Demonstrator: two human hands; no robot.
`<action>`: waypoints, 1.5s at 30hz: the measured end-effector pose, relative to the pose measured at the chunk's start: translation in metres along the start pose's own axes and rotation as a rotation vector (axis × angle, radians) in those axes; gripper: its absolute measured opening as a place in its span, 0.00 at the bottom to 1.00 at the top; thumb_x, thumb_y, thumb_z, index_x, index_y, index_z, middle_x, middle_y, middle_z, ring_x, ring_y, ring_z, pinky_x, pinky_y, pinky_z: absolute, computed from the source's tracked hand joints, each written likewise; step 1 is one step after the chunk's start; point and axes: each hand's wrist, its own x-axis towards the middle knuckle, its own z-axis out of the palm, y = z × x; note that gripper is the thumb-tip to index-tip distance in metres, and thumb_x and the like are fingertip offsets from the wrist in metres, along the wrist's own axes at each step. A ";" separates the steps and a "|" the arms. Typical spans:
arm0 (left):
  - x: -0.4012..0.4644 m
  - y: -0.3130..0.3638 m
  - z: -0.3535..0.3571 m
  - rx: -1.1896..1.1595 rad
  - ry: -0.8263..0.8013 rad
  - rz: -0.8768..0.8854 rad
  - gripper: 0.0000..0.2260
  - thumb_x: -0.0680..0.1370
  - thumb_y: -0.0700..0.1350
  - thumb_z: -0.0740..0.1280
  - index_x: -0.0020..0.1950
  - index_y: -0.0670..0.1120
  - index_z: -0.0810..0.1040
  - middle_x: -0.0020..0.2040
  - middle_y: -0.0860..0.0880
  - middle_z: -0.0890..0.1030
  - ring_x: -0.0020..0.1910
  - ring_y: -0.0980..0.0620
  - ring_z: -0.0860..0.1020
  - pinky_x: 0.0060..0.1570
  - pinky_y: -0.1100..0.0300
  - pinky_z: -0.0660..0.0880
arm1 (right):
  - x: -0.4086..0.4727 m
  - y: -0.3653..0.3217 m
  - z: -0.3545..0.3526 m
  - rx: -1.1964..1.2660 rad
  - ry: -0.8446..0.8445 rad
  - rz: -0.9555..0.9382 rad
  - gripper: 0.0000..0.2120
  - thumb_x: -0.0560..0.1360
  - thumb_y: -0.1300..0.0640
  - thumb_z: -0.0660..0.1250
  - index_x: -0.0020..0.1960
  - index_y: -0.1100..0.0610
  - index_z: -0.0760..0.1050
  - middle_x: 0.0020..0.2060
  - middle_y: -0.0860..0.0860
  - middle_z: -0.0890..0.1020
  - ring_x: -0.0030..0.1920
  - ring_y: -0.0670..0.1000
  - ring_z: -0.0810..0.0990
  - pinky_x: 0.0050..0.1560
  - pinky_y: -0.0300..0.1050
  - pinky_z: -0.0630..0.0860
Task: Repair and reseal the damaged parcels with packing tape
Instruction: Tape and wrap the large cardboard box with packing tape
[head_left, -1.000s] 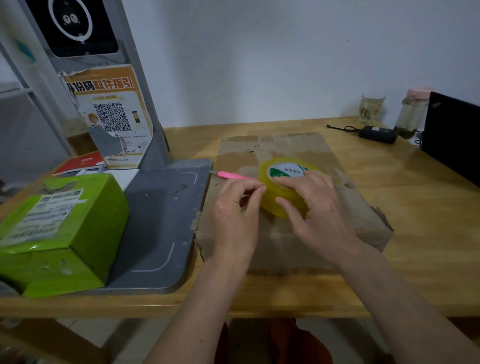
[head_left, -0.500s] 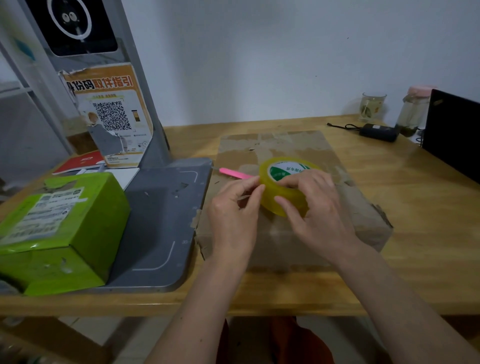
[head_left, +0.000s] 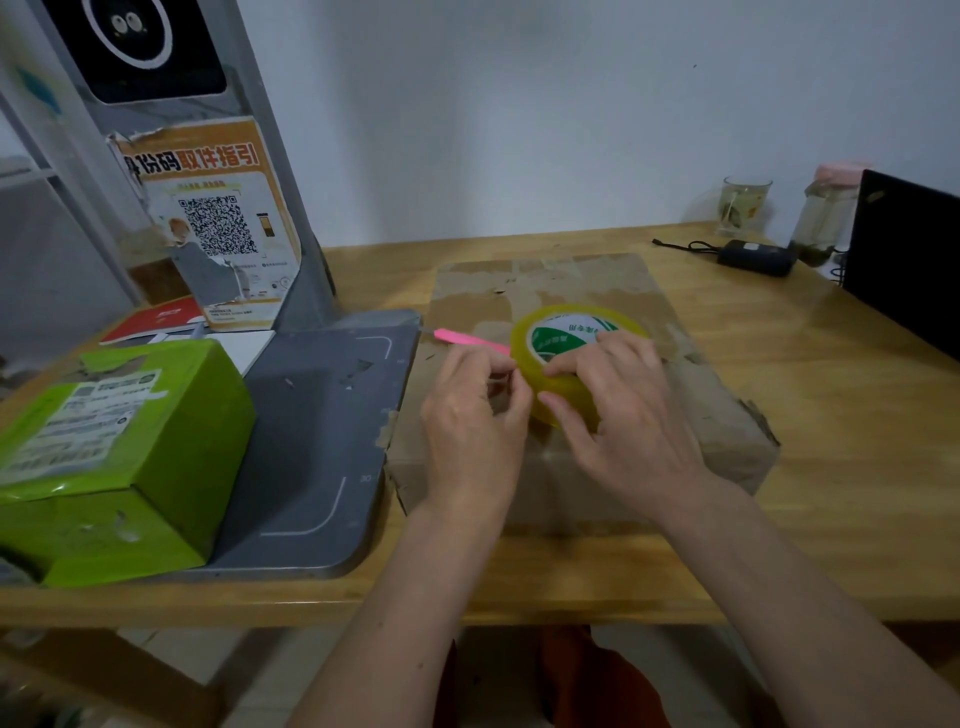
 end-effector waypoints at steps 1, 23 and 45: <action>0.000 0.000 0.000 0.001 0.013 -0.003 0.03 0.73 0.36 0.73 0.42 0.42 0.81 0.45 0.53 0.76 0.41 0.57 0.78 0.40 0.64 0.80 | 0.000 0.000 0.000 -0.004 -0.001 -0.007 0.10 0.74 0.53 0.64 0.51 0.58 0.75 0.43 0.53 0.80 0.50 0.51 0.70 0.57 0.48 0.65; -0.005 0.008 -0.009 -0.209 -0.138 -0.216 0.11 0.75 0.35 0.70 0.51 0.48 0.77 0.48 0.55 0.79 0.48 0.60 0.80 0.47 0.72 0.76 | 0.000 -0.003 -0.001 0.171 -0.038 0.227 0.07 0.74 0.54 0.69 0.51 0.55 0.75 0.47 0.49 0.79 0.50 0.38 0.65 0.57 0.50 0.70; -0.010 -0.005 0.003 0.023 -0.041 0.014 0.03 0.77 0.36 0.69 0.48 0.42 0.79 0.45 0.49 0.79 0.42 0.58 0.76 0.43 0.63 0.76 | 0.001 -0.006 -0.003 0.155 -0.031 0.220 0.05 0.75 0.55 0.69 0.48 0.55 0.75 0.45 0.47 0.80 0.50 0.41 0.70 0.54 0.44 0.66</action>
